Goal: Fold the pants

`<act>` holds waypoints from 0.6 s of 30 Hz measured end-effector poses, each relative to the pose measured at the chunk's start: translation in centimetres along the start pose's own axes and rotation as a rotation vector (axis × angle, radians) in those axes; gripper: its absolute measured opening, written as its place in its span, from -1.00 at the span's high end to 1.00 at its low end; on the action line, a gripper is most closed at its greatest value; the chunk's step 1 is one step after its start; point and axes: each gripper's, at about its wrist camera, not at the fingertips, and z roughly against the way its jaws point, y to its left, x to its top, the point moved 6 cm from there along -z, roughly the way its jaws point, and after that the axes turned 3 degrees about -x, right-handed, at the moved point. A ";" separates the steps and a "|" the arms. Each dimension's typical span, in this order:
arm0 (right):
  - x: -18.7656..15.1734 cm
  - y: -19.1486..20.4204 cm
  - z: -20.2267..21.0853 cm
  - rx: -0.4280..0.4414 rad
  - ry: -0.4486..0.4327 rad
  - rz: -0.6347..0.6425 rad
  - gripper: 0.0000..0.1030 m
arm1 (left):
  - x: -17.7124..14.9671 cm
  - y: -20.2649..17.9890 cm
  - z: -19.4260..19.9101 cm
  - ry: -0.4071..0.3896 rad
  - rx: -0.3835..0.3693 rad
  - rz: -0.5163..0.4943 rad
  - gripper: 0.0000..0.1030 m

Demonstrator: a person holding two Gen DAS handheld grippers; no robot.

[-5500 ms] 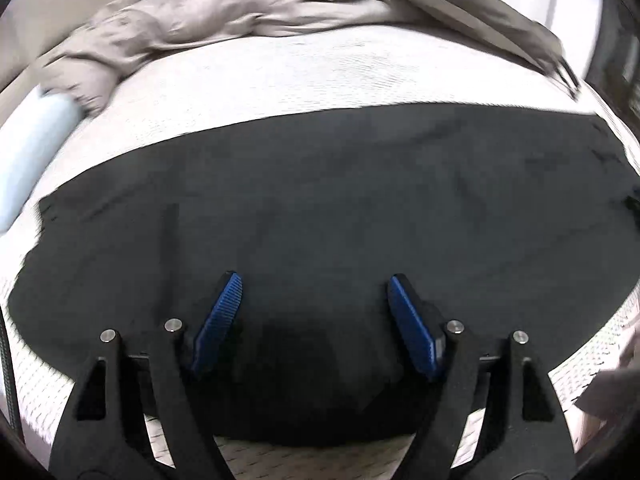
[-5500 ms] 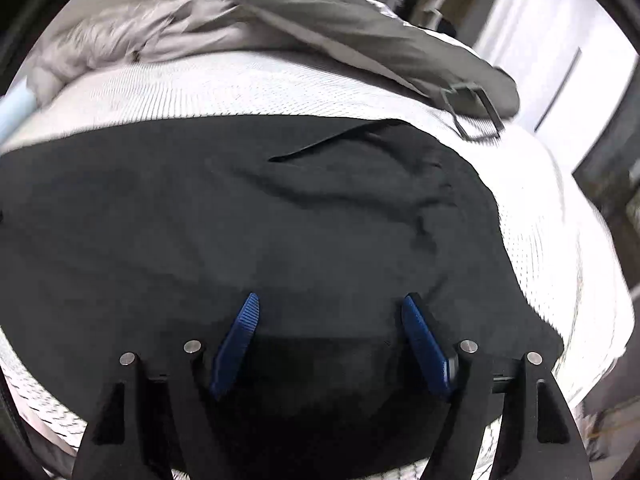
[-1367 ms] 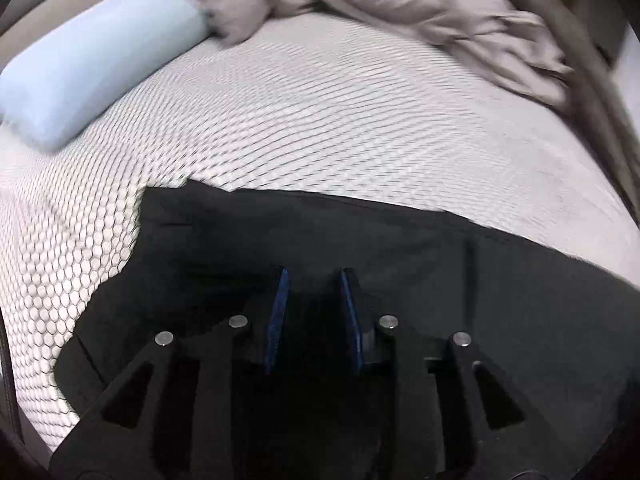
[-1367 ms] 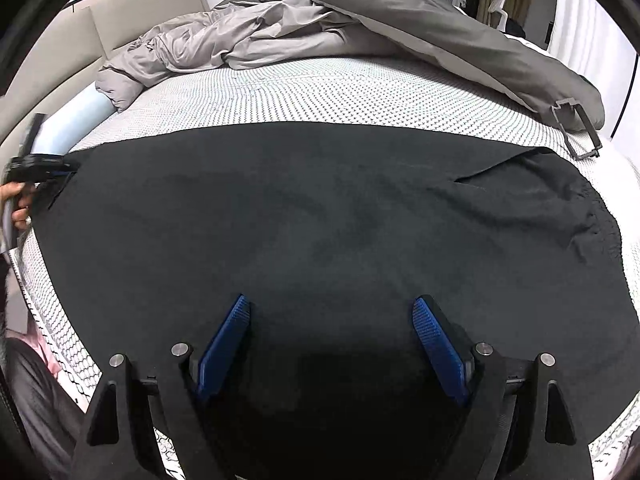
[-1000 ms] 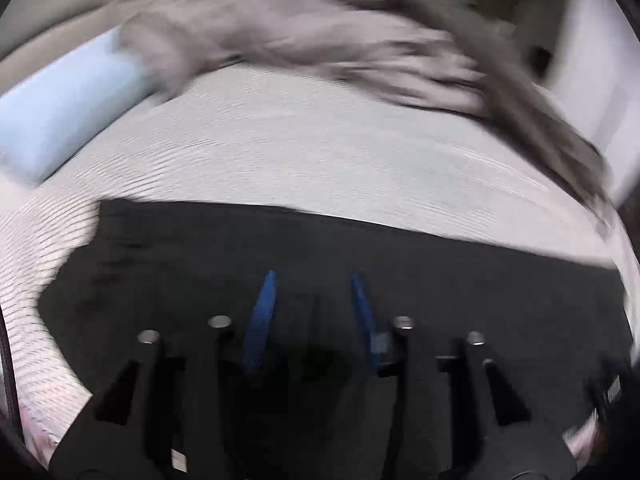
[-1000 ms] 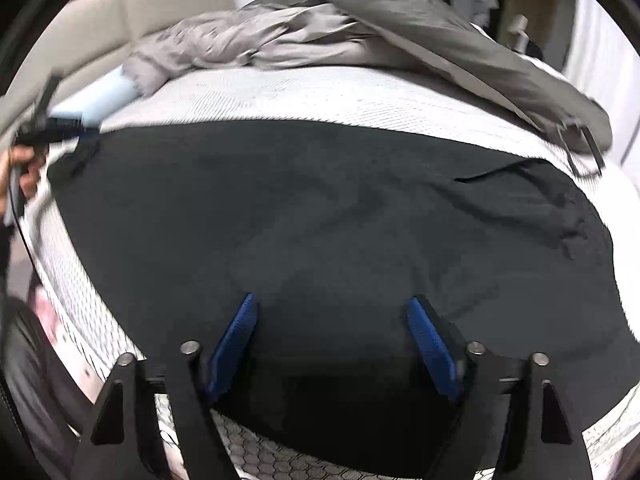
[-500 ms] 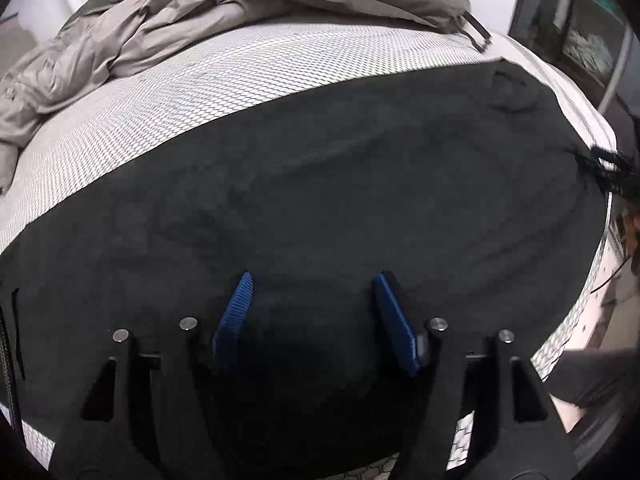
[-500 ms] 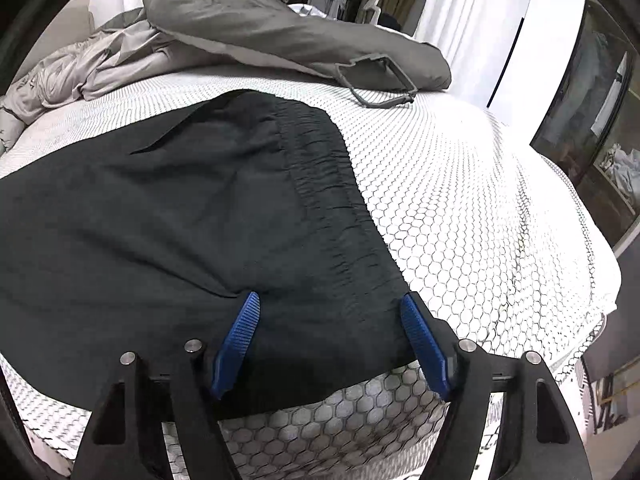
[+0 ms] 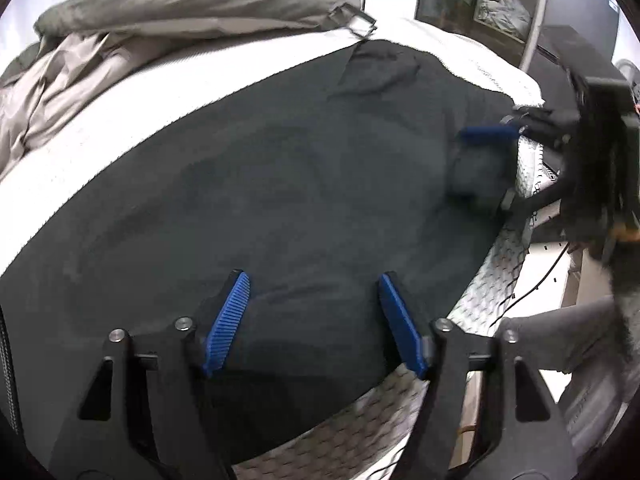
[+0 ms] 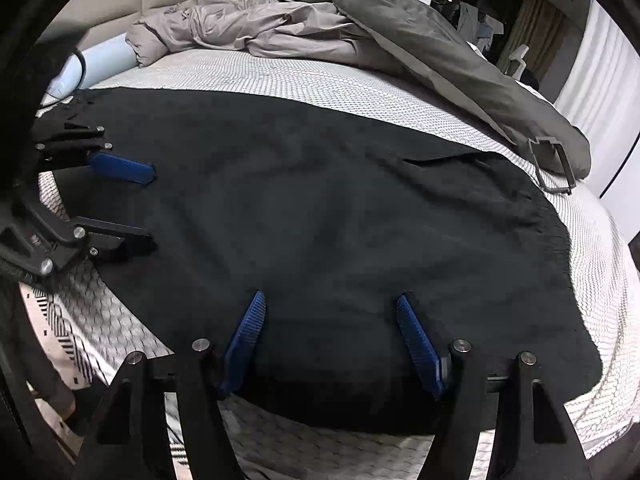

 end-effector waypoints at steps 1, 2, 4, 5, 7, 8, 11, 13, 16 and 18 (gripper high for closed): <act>-0.5 -1.8 0.1 -0.053 0.003 -0.021 -0.35 | 0.1 1.8 -0.1 0.015 -0.002 0.025 -0.41; -0.9 -4.2 0.0 -0.149 0.010 -0.056 -0.37 | -0.1 3.2 0.0 0.024 -0.002 0.036 -0.41; -2.6 -10.2 -0.4 -0.309 0.040 -0.175 -0.37 | -0.8 4.9 0.5 0.047 0.015 0.050 -0.51; -3.6 -13.2 -0.6 -0.363 0.053 -0.265 -0.37 | -1.1 5.9 0.8 0.051 0.026 0.063 -0.53; -4.7 -16.5 -0.8 -0.343 0.046 -0.394 -0.37 | -0.9 8.2 0.9 0.049 0.021 0.099 -0.52; -4.5 -16.8 -0.7 -0.312 0.036 -0.419 -0.37 | -0.8 8.5 1.4 0.036 0.018 0.120 -0.46; -2.8 -16.6 1.2 -0.289 -0.041 -0.428 -0.19 | 0.9 8.3 2.7 -0.046 0.017 0.134 -0.27; -0.3 -15.2 1.2 -0.195 -0.098 -0.423 -0.18 | 2.1 8.0 2.3 -0.074 -0.016 0.146 -0.27; 1.4 -14.2 -2.3 -0.205 -0.020 -0.340 0.05 | 2.9 8.1 -1.2 0.010 -0.011 0.157 -0.10; 0.9 -14.4 -4.5 -0.248 0.036 -0.302 0.03 | 3.0 9.3 -1.8 0.014 -0.002 0.137 -0.10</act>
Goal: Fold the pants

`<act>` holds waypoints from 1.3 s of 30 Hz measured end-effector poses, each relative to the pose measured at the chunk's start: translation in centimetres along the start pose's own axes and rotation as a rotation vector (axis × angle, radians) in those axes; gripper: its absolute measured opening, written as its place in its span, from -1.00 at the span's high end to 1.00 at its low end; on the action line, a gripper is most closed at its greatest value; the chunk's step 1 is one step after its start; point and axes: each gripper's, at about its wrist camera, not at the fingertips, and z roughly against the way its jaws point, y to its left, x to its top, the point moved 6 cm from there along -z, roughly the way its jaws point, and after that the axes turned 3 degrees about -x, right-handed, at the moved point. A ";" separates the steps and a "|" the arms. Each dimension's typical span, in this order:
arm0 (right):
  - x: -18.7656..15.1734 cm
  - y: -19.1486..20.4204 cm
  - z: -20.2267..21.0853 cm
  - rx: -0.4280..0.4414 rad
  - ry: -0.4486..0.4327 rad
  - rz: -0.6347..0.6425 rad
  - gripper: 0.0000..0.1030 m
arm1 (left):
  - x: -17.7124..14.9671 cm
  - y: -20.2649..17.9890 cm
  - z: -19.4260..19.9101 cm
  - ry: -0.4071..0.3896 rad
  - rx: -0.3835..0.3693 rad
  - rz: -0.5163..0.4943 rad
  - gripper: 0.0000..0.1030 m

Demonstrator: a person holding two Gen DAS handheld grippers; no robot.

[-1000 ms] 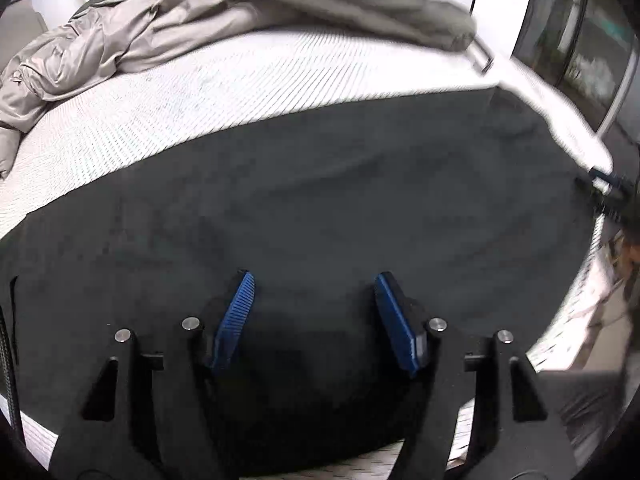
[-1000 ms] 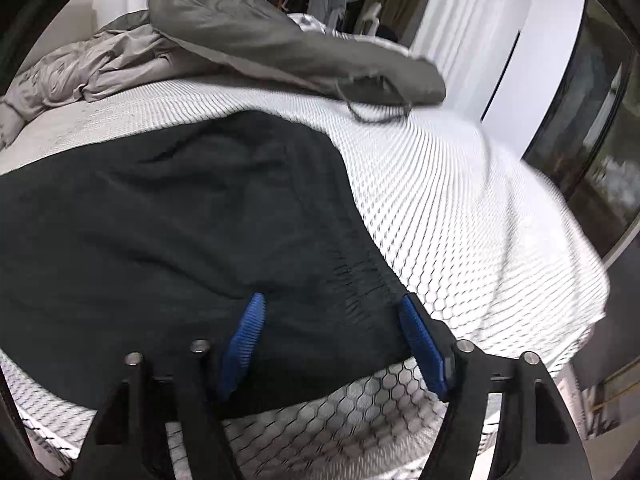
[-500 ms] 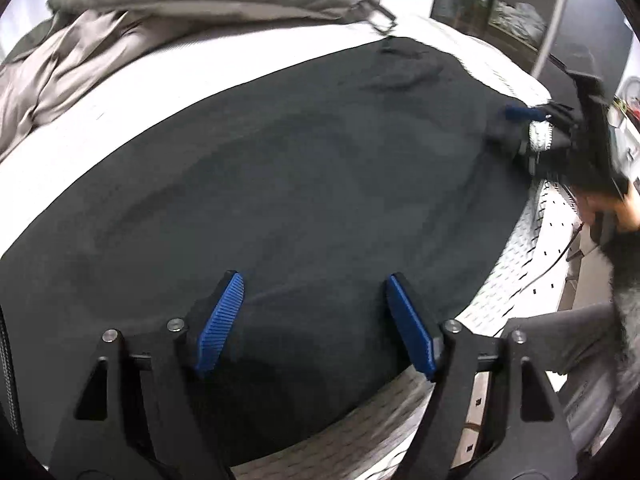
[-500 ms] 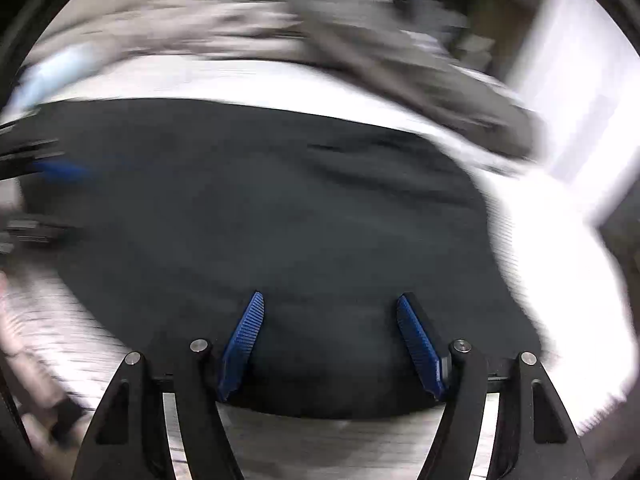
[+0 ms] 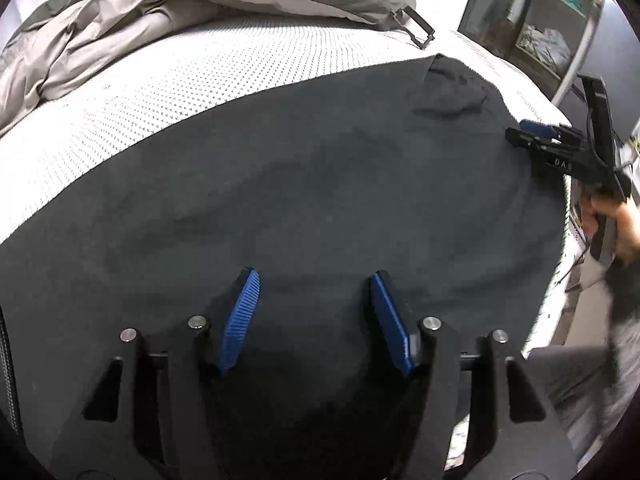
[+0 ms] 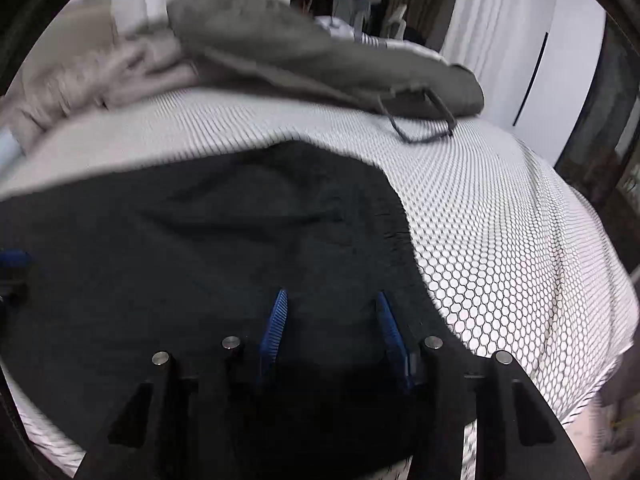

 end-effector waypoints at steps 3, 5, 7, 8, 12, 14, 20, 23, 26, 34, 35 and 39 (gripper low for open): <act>-0.8 -1.9 0.3 0.005 -0.011 -0.033 -0.17 | -0.4 2.2 0.7 0.017 0.068 0.047 -0.09; -0.8 -1.8 0.8 -0.005 -0.014 -0.062 -0.15 | -0.5 3.4 1.5 0.006 0.078 0.105 -0.08; -0.2 0.2 2.2 0.010 -0.029 -0.031 -0.14 | 0.0 3.3 1.9 -0.025 0.019 0.141 -0.08; 0.3 2.4 3.2 0.056 -0.043 -0.009 -0.14 | 0.6 2.3 1.9 -0.042 -0.014 0.131 -0.08; 1.0 11.0 5.5 0.262 -0.073 0.147 -0.15 | 2.5 -1.2 -0.2 -0.052 -0.033 0.034 -0.08; -0.1 14.0 4.6 0.307 -0.020 0.236 -0.14 | 2.3 -1.6 -2.3 0.016 -0.016 -0.002 -0.08; -0.7 4.3 1.7 0.008 0.009 0.120 -0.03 | 0.9 3.7 -0.5 0.027 0.040 0.029 -0.08; -2.5 -3.3 -0.2 0.013 0.047 -0.120 -0.17 | -0.8 7.2 0.3 0.023 0.093 0.094 -0.08; -2.2 -3.7 0.6 0.056 0.009 -0.140 -0.14 | -0.4 7.8 1.0 0.030 0.121 0.116 -0.08; 4.2 4.7 2.2 0.203 -0.036 0.004 -0.09 | 7.0 5.2 0.0 -0.048 0.098 0.115 -0.08; 4.9 6.7 1.1 0.211 -0.013 0.060 -0.09 | 8.0 4.7 -1.1 -0.036 0.096 0.110 -0.08; 6.2 12.8 -4.5 0.209 0.091 0.218 -0.09 | 8.5 5.7 -5.7 0.070 0.102 0.128 -0.07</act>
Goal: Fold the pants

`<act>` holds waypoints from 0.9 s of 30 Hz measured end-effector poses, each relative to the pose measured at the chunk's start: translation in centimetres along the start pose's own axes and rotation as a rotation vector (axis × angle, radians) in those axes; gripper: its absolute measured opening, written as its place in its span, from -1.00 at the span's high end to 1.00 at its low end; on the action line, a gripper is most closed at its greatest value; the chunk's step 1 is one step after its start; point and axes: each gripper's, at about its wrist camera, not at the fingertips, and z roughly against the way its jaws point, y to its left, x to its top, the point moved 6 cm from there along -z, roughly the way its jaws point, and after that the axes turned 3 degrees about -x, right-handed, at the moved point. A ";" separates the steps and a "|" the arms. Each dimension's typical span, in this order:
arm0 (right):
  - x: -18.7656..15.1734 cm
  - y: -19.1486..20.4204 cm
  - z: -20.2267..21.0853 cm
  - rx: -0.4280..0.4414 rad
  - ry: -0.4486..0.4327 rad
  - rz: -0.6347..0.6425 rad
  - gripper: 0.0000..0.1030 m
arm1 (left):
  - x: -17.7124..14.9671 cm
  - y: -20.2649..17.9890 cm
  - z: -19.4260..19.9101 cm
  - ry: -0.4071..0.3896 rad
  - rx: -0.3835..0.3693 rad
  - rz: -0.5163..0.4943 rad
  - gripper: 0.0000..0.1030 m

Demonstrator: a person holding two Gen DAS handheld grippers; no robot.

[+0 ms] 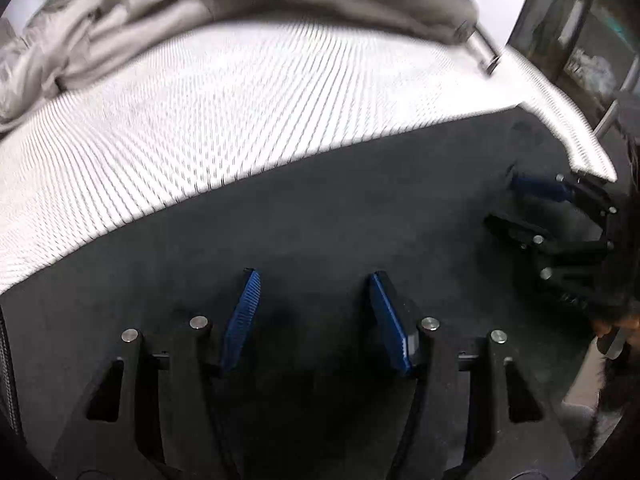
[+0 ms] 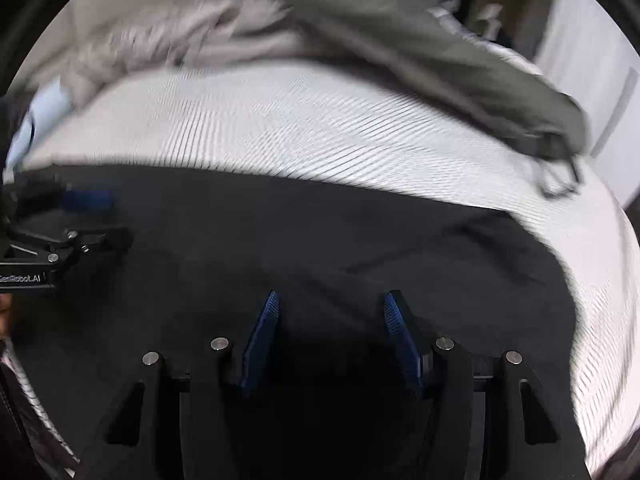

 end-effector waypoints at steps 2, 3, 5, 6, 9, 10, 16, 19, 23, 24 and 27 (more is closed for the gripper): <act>-0.1 0.9 -1.6 -0.047 0.002 0.084 -0.10 | 0.0 0.5 -0.4 -0.015 -0.020 -0.038 -0.08; -0.1 0.7 -1.7 -0.035 -0.004 0.084 -0.14 | 0.0 0.7 -0.2 -0.015 -0.025 -0.060 -0.08; -1.2 -3.2 -0.8 -0.105 0.003 0.021 -0.26 | -0.2 1.8 0.3 -0.002 0.033 -0.093 -0.08; -1.6 -6.5 -1.0 -0.245 0.019 -0.019 -0.26 | -0.2 2.5 0.6 0.000 0.059 -0.101 -0.11; -2.8 -11.7 -1.1 -0.294 0.044 -0.171 -0.24 | 0.2 4.4 1.3 -0.014 0.062 -0.041 -0.07; -2.6 -12.1 -0.5 -0.265 0.024 -0.204 -0.24 | 0.8 4.7 1.6 -0.032 0.053 -0.011 -0.05; 2.5 -5.3 1.2 -0.136 -0.071 -0.083 -0.19 | 3.9 3.5 -0.6 -0.065 0.049 0.002 -0.05; 4.4 -1.1 -1.8 0.024 -0.032 -0.038 -0.20 | 3.9 3.7 -1.9 -0.051 0.049 -0.013 -0.07; 3.9 -3.1 -5.6 -0.064 0.020 0.011 -0.20 | 3.6 5.8 -1.5 -0.054 0.084 -0.003 -0.12; 3.6 -5.1 -5.6 -0.119 0.023 -0.016 -0.20 | 3.4 6.4 -1.4 -0.053 0.080 0.010 -0.14; 1.2 -13.7 -4.9 -0.294 0.056 -0.149 0.04 | 3.0 7.8 -1.1 -0.057 0.094 0.024 -0.14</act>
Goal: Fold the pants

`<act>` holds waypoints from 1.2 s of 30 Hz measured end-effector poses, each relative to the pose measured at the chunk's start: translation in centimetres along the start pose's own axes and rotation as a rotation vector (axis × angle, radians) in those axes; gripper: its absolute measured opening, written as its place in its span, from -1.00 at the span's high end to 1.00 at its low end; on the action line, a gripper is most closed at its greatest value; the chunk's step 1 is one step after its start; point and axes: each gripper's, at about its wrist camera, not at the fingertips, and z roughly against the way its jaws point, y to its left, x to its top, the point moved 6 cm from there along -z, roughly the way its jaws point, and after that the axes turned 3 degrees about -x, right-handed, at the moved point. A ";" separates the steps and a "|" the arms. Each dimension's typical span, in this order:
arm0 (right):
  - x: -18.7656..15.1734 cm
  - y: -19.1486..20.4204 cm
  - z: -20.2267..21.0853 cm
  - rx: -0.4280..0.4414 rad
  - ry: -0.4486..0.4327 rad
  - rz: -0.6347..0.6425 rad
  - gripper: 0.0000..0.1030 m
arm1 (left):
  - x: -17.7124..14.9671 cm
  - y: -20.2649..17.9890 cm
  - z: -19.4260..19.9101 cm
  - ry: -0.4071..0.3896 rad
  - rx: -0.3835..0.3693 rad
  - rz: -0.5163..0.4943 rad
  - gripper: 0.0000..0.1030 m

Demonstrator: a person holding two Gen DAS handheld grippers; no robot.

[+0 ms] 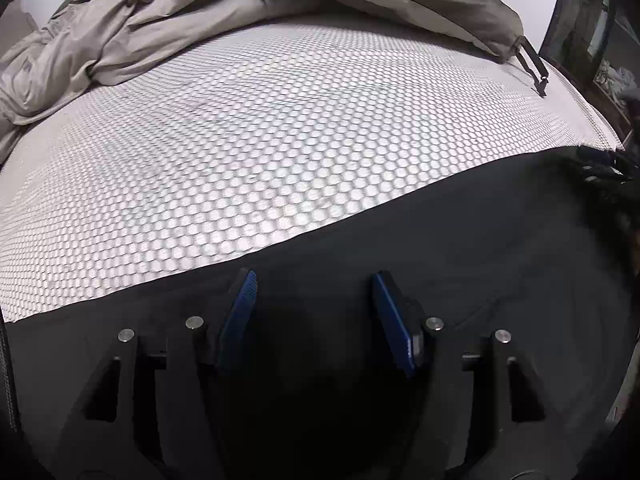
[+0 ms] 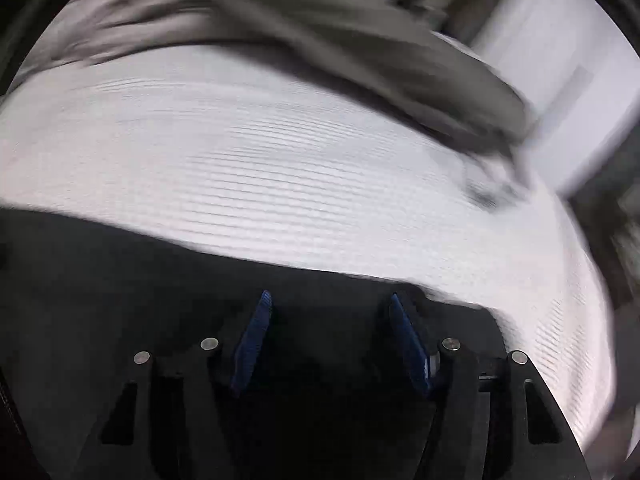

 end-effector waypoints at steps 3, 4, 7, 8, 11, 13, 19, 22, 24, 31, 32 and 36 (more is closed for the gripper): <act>-0.2 -3.0 1.0 0.115 -0.005 -0.059 0.25 | -0.6 0.4 1.5 -0.001 0.019 0.015 0.06; -0.5 -3.3 1.9 0.119 -0.023 -0.062 0.25 | -1.1 0.0 2.7 -0.006 -0.010 0.009 0.08; -2.7 -3.9 4.8 0.158 -0.057 -0.032 0.25 | -3.3 -2.1 4.9 -0.045 -0.098 -0.029 0.08; -3.0 -2.8 5.0 0.162 -0.056 -0.025 0.25 | -4.0 -2.4 5.0 -0.034 -0.111 -0.051 0.08; -5.8 -4.5 2.6 0.068 0.013 -0.054 0.29 | -5.8 -2.8 3.4 0.016 -0.083 -0.113 0.07; -6.5 -5.5 3.2 0.119 -0.003 -0.143 0.29 | -5.9 -2.0 4.5 0.011 -0.060 -0.080 0.07; -8.4 0.2 9.9 0.247 -0.078 -0.066 0.05 | -6.8 -6.6 6.7 -0.018 -0.099 -0.152 0.08; -10.0 3.2 8.4 0.233 -0.044 0.030 0.05 | -8.6 -8.2 5.9 0.008 -0.061 -0.242 0.04; -10.7 1.7 7.0 0.188 -0.044 0.030 0.05 | -9.2 -7.2 6.6 0.003 -0.041 -0.240 0.01; -12.2 -3.7 7.5 0.076 -0.063 -0.037 0.33 | -12.3 -1.7 10.7 -0.033 0.051 -0.097 -0.08; -11.9 -2.3 8.3 0.124 -0.071 -0.029 0.33 | -12.7 -2.9 11.6 -0.060 -0.005 -0.100 -0.08; -11.1 5.0 12.2 0.369 -0.137 0.016 0.26 | -14.8 -6.9 11.8 -0.072 -0.117 -0.127 -0.12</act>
